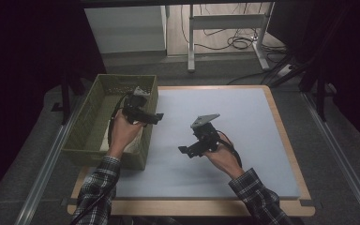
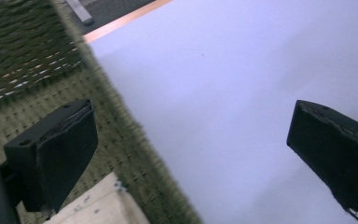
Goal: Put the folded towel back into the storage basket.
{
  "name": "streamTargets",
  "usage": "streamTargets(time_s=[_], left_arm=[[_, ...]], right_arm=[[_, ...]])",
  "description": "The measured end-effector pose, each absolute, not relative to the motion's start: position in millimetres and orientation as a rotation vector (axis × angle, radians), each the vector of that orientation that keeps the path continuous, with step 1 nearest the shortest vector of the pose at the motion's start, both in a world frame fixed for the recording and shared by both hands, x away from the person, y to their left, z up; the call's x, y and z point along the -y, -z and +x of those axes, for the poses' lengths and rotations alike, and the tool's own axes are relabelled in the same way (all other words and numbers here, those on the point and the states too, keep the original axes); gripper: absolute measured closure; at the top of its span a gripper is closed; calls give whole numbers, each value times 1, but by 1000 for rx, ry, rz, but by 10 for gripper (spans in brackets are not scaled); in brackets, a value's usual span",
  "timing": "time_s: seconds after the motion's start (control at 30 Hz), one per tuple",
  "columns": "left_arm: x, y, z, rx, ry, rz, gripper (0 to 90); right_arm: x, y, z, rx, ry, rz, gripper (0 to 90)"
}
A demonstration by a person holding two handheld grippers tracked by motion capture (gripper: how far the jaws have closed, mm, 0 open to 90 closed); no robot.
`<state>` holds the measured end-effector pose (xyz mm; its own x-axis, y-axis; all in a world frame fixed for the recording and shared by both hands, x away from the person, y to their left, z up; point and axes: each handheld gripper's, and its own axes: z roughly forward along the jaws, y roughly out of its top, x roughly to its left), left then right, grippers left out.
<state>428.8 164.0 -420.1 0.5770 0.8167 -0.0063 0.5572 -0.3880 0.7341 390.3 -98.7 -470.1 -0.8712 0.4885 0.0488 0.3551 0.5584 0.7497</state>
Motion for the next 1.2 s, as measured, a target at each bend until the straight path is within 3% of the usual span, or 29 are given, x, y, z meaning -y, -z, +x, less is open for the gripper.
streamTargets(time_s=[0.63,1.2], left_arm=[[-99,418,424,-995,-432,2143,14],[-45,466,385,-854,-373,2160,10]], right_arm=[[163,485,379,-2576,-1184,814,10],[217,503,360,-2524,-1194,928,10]])
